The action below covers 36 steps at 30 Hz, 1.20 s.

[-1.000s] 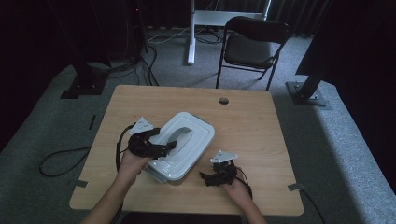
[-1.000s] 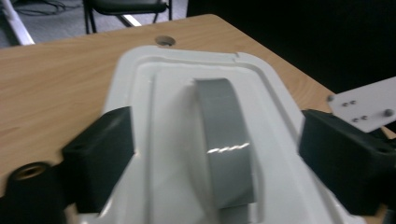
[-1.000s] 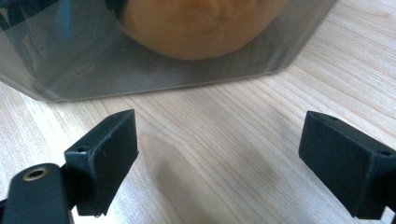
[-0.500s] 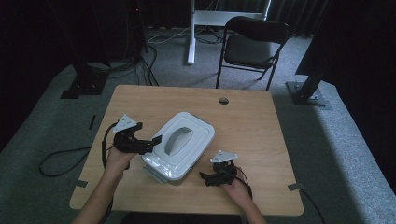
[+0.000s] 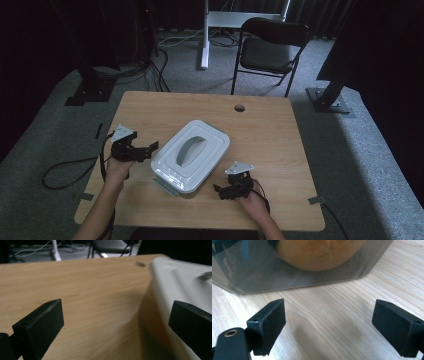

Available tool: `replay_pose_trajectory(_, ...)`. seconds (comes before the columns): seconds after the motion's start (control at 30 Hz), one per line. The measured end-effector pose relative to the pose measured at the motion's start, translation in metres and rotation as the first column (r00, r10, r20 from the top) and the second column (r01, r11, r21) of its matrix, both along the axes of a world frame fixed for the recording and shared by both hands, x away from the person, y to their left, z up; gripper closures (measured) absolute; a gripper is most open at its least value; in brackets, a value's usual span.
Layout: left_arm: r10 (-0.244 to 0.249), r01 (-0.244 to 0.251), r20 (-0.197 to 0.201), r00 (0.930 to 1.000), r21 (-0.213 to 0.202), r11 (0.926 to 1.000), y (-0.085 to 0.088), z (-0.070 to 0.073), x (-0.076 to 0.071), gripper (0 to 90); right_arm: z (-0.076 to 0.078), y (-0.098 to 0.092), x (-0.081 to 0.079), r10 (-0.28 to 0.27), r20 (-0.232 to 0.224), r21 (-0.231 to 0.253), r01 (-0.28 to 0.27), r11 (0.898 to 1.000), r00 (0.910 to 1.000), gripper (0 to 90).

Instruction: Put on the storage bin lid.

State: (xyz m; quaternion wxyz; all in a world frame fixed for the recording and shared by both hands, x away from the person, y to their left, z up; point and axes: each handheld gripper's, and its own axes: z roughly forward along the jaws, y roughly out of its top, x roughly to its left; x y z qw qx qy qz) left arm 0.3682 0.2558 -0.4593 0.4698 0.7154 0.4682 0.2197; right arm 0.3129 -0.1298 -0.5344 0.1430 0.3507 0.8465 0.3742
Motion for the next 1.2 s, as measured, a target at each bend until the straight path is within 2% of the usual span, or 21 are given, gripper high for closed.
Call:
replay_pose_trajectory(0.07, 0.024, -0.023, -0.011, 0.9997, 0.021, 0.9995, 0.003, -0.009, 0.004, 0.4, 0.0, 0.0, 0.0, -0.001, -0.001, 0.002, 0.001, 1.0, 1.0, 11.1)
replay_pose_trajectory(0.17, 0.041, -0.04, -0.026, 0.9988, 0.012, 0.9991, 0.008, -0.022, 0.008, 0.4, 0.0, -0.001, 0.0, -0.003, -0.003, 0.008, 0.003, 1.0, 1.0, 11.2)
replay_pose_trajectory(0.23, 0.046, -0.046, -0.042, 0.998, 0.005, 0.9989, 0.01, -0.029, 0.01, 0.4, 0.0, -0.002, 0.0, -0.005, -0.001, 0.012, 0.005, 1.0, 1.0, 11.1)
replay_pose_trajectory(0.3, 0.048, -0.047, -0.049, 0.9976, 0.028, 0.9985, 0.009, -0.034, 0.011, 0.4, 0.0, -0.002, 0.0, -0.006, -0.001, 0.012, 0.006, 1.0, 1.0, 11.2)
replay_pose_trajectory(0.43, 0.044, -0.042, -0.054, 0.9975, 0.043, 0.9982, 0.007, -0.042, 0.012, 0.4, 0.0, -0.003, 0.0, -0.007, -0.003, 0.016, 0.007, 1.0, 1.0, 11.2)
replay_pose_trajectory(0.6, 0.037, -0.032, -0.069, 0.9969, 0.07, 0.997, 0.001, -0.051, 0.014, 0.4, 0.0, -0.003, 0.0, -0.01, -0.005, 0.026, 0.01, 1.0, 0.9999, 11.2)
replay_pose_trajectory(0.8, 0.02, -0.014, -0.078, 0.9968, 0.083, 0.9965, -0.005, -0.059, 0.015, 0.4, 0.001, -0.005, 0.001, -0.02, -0.002, 0.031, 0.02, 0.999, 0.9998, 11.2)
replay_pose_trajectory(0.93, 0.002, 0.005, -0.081, 0.9967, 0.08, 0.9968, -0.011, -0.062, 0.014, 0.3, 0.002, -0.007, 0.001, -0.025, 0.002, 0.029, 0.025, 0.999, 0.9997, 11.2)
replay_pose_trajectory(1.0, -0.009, 0.016, -0.082, 0.9966, 0.093, 0.9956, -0.014, -0.064, 0.014, 0.3, 0.002, -0.007, 0.001, -0.029, 0.004, 0.03, 0.029, 0.999, 0.9996, 11.2)
replay_pose_trajectory(1.2, -0.009, 0.017, -0.093, 0.9956, 0.084, 0.9964, -0.015, -0.067, 0.013, 0.5, 0.003, -0.01, 0.001, -0.042, 0.008, 0.031, 0.041, 0.999, 0.9991, 11.2)
